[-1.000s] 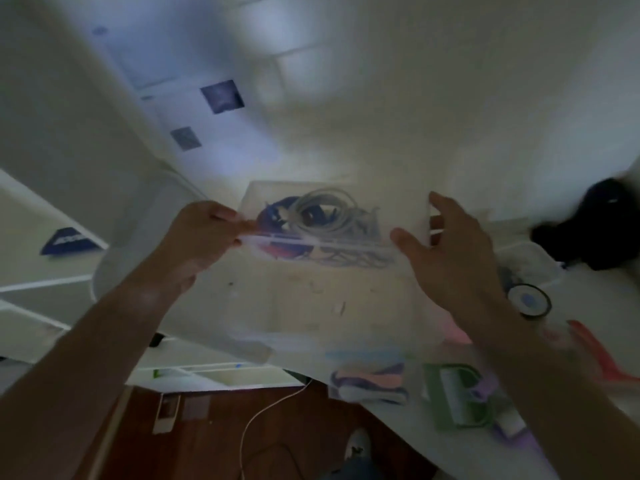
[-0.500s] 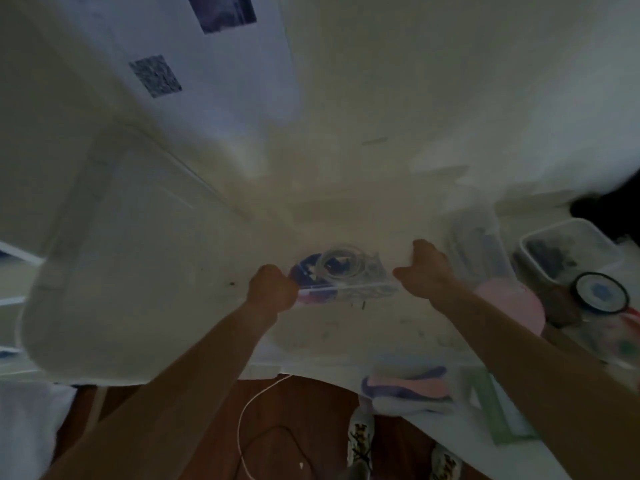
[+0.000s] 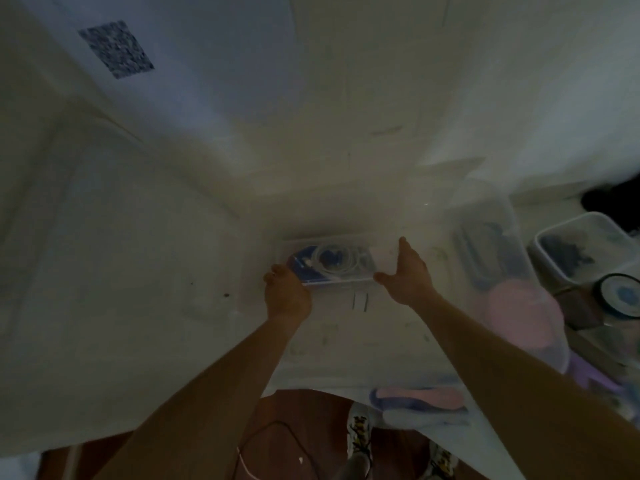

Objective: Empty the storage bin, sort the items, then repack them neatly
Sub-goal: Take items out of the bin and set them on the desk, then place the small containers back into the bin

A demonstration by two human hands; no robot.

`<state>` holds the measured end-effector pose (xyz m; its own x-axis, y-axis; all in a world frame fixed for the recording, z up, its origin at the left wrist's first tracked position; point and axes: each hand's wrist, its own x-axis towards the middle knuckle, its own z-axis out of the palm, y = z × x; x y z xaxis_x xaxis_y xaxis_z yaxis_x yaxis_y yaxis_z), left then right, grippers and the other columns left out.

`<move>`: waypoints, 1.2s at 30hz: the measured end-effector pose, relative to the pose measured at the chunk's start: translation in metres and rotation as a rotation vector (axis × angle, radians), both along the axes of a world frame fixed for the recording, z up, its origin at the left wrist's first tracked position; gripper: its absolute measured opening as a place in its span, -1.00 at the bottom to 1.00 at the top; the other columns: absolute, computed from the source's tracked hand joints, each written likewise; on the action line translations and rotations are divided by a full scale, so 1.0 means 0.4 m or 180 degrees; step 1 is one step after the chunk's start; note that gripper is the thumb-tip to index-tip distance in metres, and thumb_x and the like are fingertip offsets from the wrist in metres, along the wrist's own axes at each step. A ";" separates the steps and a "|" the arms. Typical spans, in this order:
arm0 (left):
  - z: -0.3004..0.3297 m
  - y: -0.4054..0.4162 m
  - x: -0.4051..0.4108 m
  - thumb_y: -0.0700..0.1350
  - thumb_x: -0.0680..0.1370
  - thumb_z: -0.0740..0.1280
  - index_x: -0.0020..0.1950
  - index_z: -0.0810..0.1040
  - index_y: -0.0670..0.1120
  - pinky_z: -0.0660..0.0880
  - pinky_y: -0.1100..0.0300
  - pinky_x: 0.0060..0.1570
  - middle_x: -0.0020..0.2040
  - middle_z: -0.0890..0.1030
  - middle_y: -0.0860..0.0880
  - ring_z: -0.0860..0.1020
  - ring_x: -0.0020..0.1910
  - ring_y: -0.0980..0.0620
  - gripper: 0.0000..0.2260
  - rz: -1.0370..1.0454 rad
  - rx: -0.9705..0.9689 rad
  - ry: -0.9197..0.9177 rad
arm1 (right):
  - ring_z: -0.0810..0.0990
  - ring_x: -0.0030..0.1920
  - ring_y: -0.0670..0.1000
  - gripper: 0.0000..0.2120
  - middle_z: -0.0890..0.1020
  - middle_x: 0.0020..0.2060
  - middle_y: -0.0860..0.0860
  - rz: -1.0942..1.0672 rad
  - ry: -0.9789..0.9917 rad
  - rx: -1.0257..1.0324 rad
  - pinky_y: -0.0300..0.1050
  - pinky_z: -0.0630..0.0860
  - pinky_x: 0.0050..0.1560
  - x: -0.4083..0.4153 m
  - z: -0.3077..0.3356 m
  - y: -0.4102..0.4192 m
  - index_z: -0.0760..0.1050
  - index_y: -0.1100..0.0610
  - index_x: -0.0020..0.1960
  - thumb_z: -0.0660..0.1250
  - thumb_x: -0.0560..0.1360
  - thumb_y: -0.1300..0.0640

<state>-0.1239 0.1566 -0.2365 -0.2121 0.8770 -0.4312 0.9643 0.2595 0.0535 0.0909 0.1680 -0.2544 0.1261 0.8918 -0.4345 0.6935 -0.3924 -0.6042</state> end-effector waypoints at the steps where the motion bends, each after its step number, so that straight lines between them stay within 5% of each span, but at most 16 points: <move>1: -0.019 -0.004 -0.002 -0.13 0.63 0.13 0.50 0.13 -0.36 0.27 0.03 0.38 0.46 0.27 -0.32 0.36 0.36 -0.27 -0.49 -0.0203 -0.0023 0.0201 | 0.23 0.49 0.19 -0.06 0.20 0.52 0.21 0.0009 -0.0024 0.0053 -0.04 0.16 0.46 -0.001 -0.007 -0.001 -0.11 0.26 0.58 0.44 0.49 0.03; 5: -0.052 -0.036 -0.004 -0.11 0.64 0.09 0.59 -0.10 -0.23 0.27 0.03 0.40 0.49 0.20 -0.34 0.35 0.37 -0.26 -0.40 -0.0736 0.0048 0.0757 | 0.24 0.49 0.20 -0.07 0.19 0.52 0.21 0.0176 -0.0110 0.0063 -0.02 0.18 0.45 0.005 -0.012 -0.005 -0.16 0.25 0.58 0.39 0.52 -0.02; 9: -0.011 -0.014 0.003 -0.10 0.62 0.12 0.50 0.21 -0.18 0.45 0.11 0.20 0.37 0.31 -0.24 0.45 0.25 -0.13 -0.54 -0.0929 0.0336 0.1008 | 0.27 0.44 0.25 -0.10 0.22 0.49 0.21 0.0302 -0.0577 0.0072 0.07 0.30 0.39 0.001 0.018 -0.021 -0.10 0.21 0.59 0.35 0.51 -0.14; 15: 0.175 -0.041 0.135 0.15 0.58 0.15 0.50 0.32 0.00 0.42 -0.08 0.16 0.41 0.36 -0.28 0.48 0.22 -0.25 -0.49 -0.0985 0.0951 0.0508 | 0.49 0.25 0.14 -0.46 0.48 0.27 0.08 -0.0193 -0.0261 0.0836 0.03 0.47 0.23 0.037 0.197 -0.126 0.34 0.03 0.42 0.34 0.51 -0.11; 22: 0.380 -0.164 0.472 0.27 0.59 0.09 0.57 0.09 0.16 0.42 -0.06 0.23 0.43 0.34 -0.11 0.43 0.31 -0.19 -0.43 -0.1550 0.1412 -0.0535 | 0.61 -0.12 -0.16 -0.81 0.65 -0.08 -0.14 -0.1705 0.0196 0.2208 -0.14 0.59 -0.03 0.291 0.407 -0.360 0.59 -0.03 0.06 0.39 0.50 -0.07; 24: 0.401 -0.222 0.557 0.26 0.57 0.12 0.55 0.19 0.13 0.46 -0.04 0.15 0.35 0.43 -0.10 0.50 0.23 -0.19 -0.45 -0.1756 0.1567 -0.0702 | 0.62 -0.18 -0.18 -0.85 0.67 -0.15 -0.12 -0.2062 0.0229 0.2210 -0.21 0.57 -0.06 0.374 0.426 -0.435 0.61 0.01 0.00 0.41 0.50 -0.03; 28: 0.386 -0.299 0.700 0.21 0.49 0.18 0.35 0.45 0.02 0.53 0.00 0.01 0.14 0.57 -0.12 0.58 0.05 -0.19 -0.51 -0.2122 0.1746 -0.0929 | 0.63 -0.16 -0.14 -0.87 0.67 -0.16 -0.10 -0.2236 0.0336 0.1853 -0.04 0.61 -0.02 0.514 0.393 -0.539 0.61 0.03 -0.01 0.43 0.48 0.02; 32: 0.365 -0.297 0.826 -0.07 0.44 0.42 0.08 0.61 -0.14 0.58 0.02 -0.17 -0.03 0.62 -0.20 0.61 -0.14 -0.24 -0.74 -0.2540 0.1648 -0.0849 | 0.66 -0.20 -0.13 -0.90 0.69 -0.22 -0.09 -0.2379 0.0538 0.1840 0.04 0.63 -0.08 0.643 0.360 -0.561 0.61 0.04 -0.05 0.43 0.44 0.08; 34: 0.347 -0.281 0.877 -0.13 0.43 0.37 -0.05 0.60 -0.20 0.58 0.02 -0.30 -0.07 0.61 -0.20 0.60 -0.22 -0.25 -0.82 -0.2747 0.1603 -0.0762 | 0.66 -0.20 -0.11 -0.90 0.68 -0.23 -0.10 -0.2331 0.0476 0.1894 0.03 0.63 -0.10 0.701 0.349 -0.549 0.60 0.02 -0.06 0.43 0.44 0.06; 36: 0.341 -0.258 0.927 -0.12 0.54 0.25 0.02 0.57 -0.24 0.57 0.01 -0.23 -0.03 0.60 -0.20 0.61 -0.13 -0.25 -0.79 -0.2615 0.1485 -0.0785 | 0.66 -0.19 -0.09 -0.90 0.68 -0.21 -0.11 -0.2280 0.0394 0.1899 -0.05 0.62 -0.08 0.758 0.332 -0.519 0.61 0.02 -0.05 0.44 0.45 0.05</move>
<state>0.2469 0.0533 -0.1001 0.5912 0.8052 0.0466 0.7833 -0.5870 0.2048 0.3943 -0.0396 -0.1216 0.7144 0.6994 0.0223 0.3243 -0.3027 -0.8962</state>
